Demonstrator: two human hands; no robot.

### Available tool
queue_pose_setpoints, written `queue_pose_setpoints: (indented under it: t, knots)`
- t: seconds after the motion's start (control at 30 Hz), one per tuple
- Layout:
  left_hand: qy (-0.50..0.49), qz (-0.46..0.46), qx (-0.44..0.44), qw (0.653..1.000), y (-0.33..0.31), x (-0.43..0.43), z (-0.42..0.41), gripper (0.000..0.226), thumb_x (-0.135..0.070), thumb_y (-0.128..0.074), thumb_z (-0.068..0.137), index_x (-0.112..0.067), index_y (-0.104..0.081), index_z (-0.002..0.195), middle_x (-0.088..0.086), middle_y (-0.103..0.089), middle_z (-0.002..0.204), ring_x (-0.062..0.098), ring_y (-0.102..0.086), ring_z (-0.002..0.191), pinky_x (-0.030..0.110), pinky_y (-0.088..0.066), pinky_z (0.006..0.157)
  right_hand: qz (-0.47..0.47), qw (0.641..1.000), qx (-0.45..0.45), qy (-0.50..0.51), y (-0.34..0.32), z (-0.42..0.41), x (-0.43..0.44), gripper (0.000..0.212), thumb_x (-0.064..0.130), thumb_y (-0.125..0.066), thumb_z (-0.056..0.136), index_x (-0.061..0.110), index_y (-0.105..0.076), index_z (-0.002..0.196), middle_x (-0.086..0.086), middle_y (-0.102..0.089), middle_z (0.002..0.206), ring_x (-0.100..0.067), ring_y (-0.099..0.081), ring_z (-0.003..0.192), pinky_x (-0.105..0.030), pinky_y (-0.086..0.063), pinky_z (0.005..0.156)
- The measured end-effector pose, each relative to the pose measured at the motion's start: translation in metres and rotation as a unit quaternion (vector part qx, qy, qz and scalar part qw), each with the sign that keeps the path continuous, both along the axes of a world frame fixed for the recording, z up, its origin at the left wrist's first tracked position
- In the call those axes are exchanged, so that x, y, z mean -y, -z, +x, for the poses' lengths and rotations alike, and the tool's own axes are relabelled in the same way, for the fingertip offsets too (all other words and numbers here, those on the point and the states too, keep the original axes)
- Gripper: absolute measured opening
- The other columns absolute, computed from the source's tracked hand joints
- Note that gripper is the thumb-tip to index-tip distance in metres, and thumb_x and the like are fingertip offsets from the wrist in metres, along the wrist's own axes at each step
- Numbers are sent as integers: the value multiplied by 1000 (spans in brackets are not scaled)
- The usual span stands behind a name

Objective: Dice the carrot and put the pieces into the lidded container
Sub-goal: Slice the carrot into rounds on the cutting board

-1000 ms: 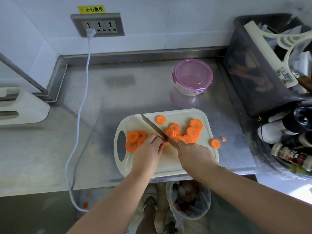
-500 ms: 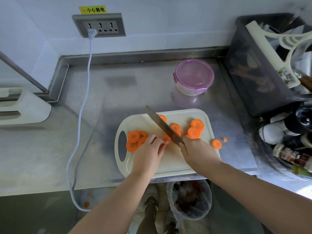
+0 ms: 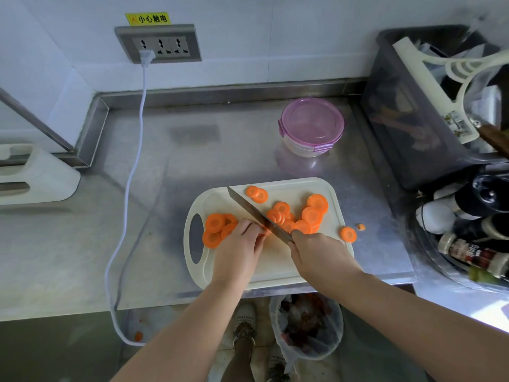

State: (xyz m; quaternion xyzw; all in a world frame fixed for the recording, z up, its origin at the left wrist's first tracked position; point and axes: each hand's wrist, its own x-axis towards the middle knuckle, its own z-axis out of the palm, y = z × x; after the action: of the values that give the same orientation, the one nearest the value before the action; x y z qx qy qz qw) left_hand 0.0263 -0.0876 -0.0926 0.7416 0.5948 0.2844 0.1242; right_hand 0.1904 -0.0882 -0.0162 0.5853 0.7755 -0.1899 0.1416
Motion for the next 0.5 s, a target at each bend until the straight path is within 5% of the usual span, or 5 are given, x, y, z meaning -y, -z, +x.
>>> queue_pose_setpoints:
  t: [0.27, 0.5]
  knots:
    - [7, 8, 2, 1000, 0, -1, 0, 10, -10, -77, 77, -12, -68, 82, 2, -63, 83, 21, -63, 57, 30, -51, 41, 0, 1000, 17, -11, 3, -1, -1, 15, 21, -35, 102, 13, -45, 111, 0, -43, 73, -24, -47, 64, -29, -35, 48]
    - [-13, 5, 15, 1000, 6, -2, -2, 23, -30, -51, 87, -16, -68, 82, -2, -63, 82, 18, -63, 62, 31, -50, 43, -21, 998, 55, -28, 12, -8, -6, 21, 11, -41, 98, 11, -41, 119, 0, -33, 67, -18, -35, 52, -28, -24, 43]
